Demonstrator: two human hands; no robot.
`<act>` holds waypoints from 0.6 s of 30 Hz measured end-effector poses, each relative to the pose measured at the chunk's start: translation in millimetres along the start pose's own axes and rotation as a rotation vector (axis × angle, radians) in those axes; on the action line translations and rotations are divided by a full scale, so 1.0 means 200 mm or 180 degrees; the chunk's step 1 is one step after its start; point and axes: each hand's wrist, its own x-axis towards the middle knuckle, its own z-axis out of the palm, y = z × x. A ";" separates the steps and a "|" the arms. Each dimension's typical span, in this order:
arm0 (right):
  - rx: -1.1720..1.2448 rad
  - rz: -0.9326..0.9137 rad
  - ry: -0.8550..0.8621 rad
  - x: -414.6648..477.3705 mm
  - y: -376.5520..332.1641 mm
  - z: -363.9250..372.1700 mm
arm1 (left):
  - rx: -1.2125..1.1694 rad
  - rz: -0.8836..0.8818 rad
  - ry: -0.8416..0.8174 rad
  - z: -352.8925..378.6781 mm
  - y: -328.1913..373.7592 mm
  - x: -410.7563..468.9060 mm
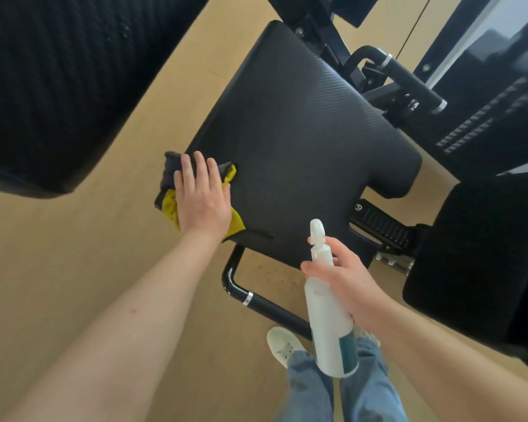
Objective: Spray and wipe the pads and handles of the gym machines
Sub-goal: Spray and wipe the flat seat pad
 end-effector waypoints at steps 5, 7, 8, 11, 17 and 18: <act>0.0052 -0.0030 -0.0095 -0.03 0.01 -0.03 | -0.0120 0.1048 -0.0125 0.11 0.30 -0.16; 0.0057 -0.0047 -0.0080 -0.05 0.03 -0.06 | -0.0372 0.1364 -0.0079 0.15 0.38 -0.22; 0.0076 -0.0060 -0.0076 -0.06 0.04 -0.07 | -0.0632 0.1529 -0.0016 0.17 0.43 -0.27; 0.0165 -0.0065 0.0000 -0.08 0.07 -0.10 | -0.1665 0.1525 -0.0468 0.18 0.65 -0.40; 0.0193 -0.0011 0.0226 -0.16 0.16 -0.18 | -0.3079 -0.0030 -0.2700 -0.03 0.94 -0.52; 0.0195 0.0011 0.0250 -0.18 0.17 -0.19 | -0.3400 -0.0381 -0.2714 -0.06 0.93 -0.54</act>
